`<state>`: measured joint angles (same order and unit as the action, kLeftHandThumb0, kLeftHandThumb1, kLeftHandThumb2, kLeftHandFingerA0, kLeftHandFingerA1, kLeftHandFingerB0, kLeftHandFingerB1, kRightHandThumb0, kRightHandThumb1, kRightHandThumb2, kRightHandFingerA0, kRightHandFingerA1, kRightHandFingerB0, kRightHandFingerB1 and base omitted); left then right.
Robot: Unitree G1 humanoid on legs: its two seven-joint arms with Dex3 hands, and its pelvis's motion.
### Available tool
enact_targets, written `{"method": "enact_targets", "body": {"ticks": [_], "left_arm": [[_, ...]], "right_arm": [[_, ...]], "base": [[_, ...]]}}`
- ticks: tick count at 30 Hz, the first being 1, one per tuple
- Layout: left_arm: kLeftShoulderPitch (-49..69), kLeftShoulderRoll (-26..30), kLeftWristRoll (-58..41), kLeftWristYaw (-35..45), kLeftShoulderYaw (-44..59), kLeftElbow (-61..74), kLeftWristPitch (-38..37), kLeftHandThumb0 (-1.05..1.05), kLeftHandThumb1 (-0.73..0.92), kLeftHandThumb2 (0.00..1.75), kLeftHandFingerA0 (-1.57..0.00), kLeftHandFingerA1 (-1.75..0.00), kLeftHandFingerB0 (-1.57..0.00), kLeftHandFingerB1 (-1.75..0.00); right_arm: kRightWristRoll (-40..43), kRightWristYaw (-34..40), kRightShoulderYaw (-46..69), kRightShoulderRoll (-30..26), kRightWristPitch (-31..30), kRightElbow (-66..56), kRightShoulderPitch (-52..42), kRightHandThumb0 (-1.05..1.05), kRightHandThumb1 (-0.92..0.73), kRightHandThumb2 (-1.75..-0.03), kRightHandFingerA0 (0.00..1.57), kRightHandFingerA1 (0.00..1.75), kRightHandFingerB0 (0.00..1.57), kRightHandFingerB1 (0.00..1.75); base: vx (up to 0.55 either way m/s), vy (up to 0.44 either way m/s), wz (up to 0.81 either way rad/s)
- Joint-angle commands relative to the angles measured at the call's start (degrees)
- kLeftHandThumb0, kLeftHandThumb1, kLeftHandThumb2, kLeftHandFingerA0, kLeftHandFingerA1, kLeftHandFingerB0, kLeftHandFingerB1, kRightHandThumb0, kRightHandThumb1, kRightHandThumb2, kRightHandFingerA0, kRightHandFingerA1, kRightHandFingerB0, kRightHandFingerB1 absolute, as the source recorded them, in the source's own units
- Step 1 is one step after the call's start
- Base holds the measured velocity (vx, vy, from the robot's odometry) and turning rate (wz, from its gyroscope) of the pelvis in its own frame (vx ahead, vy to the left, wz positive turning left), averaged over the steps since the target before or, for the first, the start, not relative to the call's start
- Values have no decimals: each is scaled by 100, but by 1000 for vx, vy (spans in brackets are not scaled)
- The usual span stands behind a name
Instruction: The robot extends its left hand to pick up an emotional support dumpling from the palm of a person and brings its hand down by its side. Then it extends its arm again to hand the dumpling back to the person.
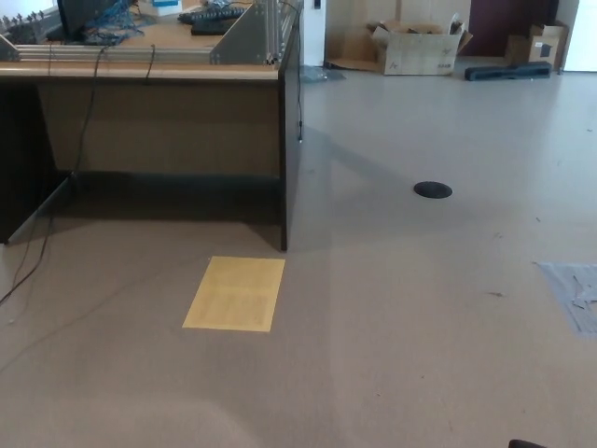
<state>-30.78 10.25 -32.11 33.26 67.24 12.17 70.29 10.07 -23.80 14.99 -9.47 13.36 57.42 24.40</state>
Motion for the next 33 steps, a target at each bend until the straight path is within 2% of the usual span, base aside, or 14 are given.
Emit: {"method": "enact_targets", "body": {"ticks": [1, 6, 19, 20, 22, 23, 24, 26, 30, 33], "left_arm": [[553, -126, -395, 53, -517, -175, -645, -17, 87, 67, -77, -149, -76, -94], [754, -122, -590, -56, -847, -295, -966, -18, 84, 67, -84, -139, -86, -81], [663, 226, -974, -377, -1278, -774, -1517, -18, 82, 65, -92, -132, -91, -80], [596, 277, -1048, -421, -1285, -834, -1505, -20, 81, 66, -92, -130, -93, -73], [516, 347, -1158, -484, -1299, -911, -1487, -20, 81, 66, -92, -130, -93, -73], [398, 419, -1205, -551, -1327, -931, -1518, -22, 84, 66, -90, -131, -90, -76], [277, 473, -1199, -620, -1349, -913, -1575, -20, 86, 69, -83, -147, -81, -95], [93, 602, -1219, -742, -1421, -910, -1701, -21, 87, 70, -82, -152, -77, -100], [-248, 820, -1247, -893, -1512, -1042, -1831, -19, 89, 66, -80, -149, -76, -103], [-704, 1184, -1122, -962, -1717, -1298, -2052, -19, 87, 65, -81, -148, -79, -95]], "right_arm": [[86, 63, 32, -41, -90, -51, -73, -56, -57, -58, 71, 44, 37, 33], [80, 70, 24, -41, -65, -67, -114, -56, -57, -58, 70, 44, 36, 32], [137, 70, 29, -31, -53, -78, -115, -55, -57, -58, 71, 44, 37, 33], [124, 74, 18, -34, -30, -83, -121, -56, -58, -58, 71, 44, 36, 32], [105, 84, 4, -38, -1, -93, -130, -56, -58, -58, 71, 44, 36, 32], [135, 63, 19, -43, -41, -109, -135, -55, -58, -58, 71, 44, 35, 32], [132, 70, 16, -47, -54, -119, -136, -55, -58, -58, 72, 44, 35, 32], [124, 94, 9, -49, -74, -140, -137, -55, -58, -58, 73, 44, 36, 32], [156, 54, 27, -45, -70, -129, -137, -55, -58, -58, 70, 45, 35, 32], [156, 62, 26, -54, -88, -139, -149, -54, -58, -58, 71, 44, 36, 32]], "base": [[0, 0, 0], [0, 0, 0], [0, 0, 0], [0, 0, 0], [0, 0, 0], [0, 0, 0], [0, 0, 0], [0, 0, 0], [0, 0, 0], [0, 0, 0]]}}
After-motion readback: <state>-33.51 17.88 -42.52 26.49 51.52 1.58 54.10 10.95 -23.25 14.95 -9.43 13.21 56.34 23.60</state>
